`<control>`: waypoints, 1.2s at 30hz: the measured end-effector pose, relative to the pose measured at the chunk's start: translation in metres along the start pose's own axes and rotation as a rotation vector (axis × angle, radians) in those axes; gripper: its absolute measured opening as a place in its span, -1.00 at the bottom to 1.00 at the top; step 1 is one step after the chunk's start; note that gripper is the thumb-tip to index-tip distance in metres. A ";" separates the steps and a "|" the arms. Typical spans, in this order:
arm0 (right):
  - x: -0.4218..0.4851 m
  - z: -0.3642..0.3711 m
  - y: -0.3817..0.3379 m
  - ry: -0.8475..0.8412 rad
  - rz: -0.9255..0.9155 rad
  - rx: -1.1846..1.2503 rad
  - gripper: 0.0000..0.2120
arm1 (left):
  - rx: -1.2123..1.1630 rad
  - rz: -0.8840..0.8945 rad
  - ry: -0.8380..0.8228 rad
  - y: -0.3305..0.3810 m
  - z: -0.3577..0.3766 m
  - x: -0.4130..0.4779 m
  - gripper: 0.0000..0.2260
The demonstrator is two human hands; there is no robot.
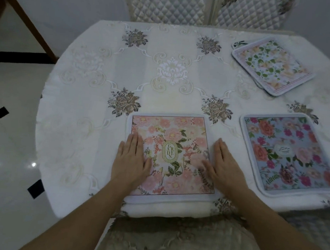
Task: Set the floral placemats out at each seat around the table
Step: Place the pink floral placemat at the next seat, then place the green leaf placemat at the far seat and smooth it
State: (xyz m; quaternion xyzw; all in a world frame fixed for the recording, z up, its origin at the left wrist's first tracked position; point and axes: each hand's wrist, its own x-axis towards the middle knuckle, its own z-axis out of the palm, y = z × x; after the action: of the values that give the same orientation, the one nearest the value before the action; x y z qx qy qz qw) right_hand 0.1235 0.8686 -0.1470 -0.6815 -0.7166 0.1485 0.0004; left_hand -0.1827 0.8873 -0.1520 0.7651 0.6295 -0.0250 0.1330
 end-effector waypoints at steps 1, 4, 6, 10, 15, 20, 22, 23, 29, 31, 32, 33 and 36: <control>-0.008 -0.007 0.002 0.014 0.019 0.000 -0.14 | 0.001 0.003 0.000 0.008 -0.005 -0.001 -0.28; -0.029 -0.027 0.010 0.061 0.032 -0.004 -0.15 | 0.006 0.050 -0.003 0.043 -0.019 -0.005 -0.28; -0.043 -0.041 0.020 0.085 0.048 -0.010 -0.16 | -0.019 0.076 0.006 0.072 -0.027 -0.006 -0.34; -0.071 -0.065 0.057 0.122 0.077 -0.033 -0.17 | -0.055 0.145 0.060 0.139 -0.038 -0.010 -0.40; -0.114 -0.097 0.129 0.181 0.122 -0.026 -0.24 | -0.036 0.207 0.119 0.227 -0.041 -0.016 -0.43; -0.158 -0.129 0.228 0.264 0.114 0.026 -0.30 | -0.041 0.213 0.226 0.325 -0.043 -0.025 -0.47; -0.172 -0.138 0.267 0.279 0.111 0.051 -0.29 | -0.044 0.212 0.256 0.361 -0.043 -0.029 -0.48; -0.178 -0.141 0.285 0.277 0.119 0.061 -0.29 | -0.043 0.206 0.260 0.379 -0.042 -0.031 -0.48; -0.197 -0.158 0.357 0.290 0.099 0.061 -0.27 | -0.029 0.152 0.276 0.461 -0.046 -0.040 -0.49; -0.196 -0.163 0.369 0.278 0.086 0.050 -0.27 | -0.034 0.116 0.279 0.476 -0.050 -0.040 -0.48; -0.193 -0.164 0.374 0.273 0.082 0.044 -0.27 | -0.036 0.098 0.283 0.481 -0.052 -0.039 -0.47; -0.188 -0.166 0.379 0.273 0.077 0.039 -0.28 | -0.037 0.085 0.289 0.485 -0.054 -0.036 -0.47; -0.169 -0.171 0.388 0.264 0.053 0.025 -0.29 | -0.035 0.054 0.294 0.492 -0.060 -0.026 -0.45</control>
State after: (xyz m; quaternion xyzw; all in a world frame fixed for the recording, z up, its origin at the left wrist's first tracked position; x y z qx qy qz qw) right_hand 0.5497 0.7499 -0.0324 -0.7136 -0.6903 0.0666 0.0993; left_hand 0.2810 0.7921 -0.0046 0.7749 0.6216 0.1020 0.0534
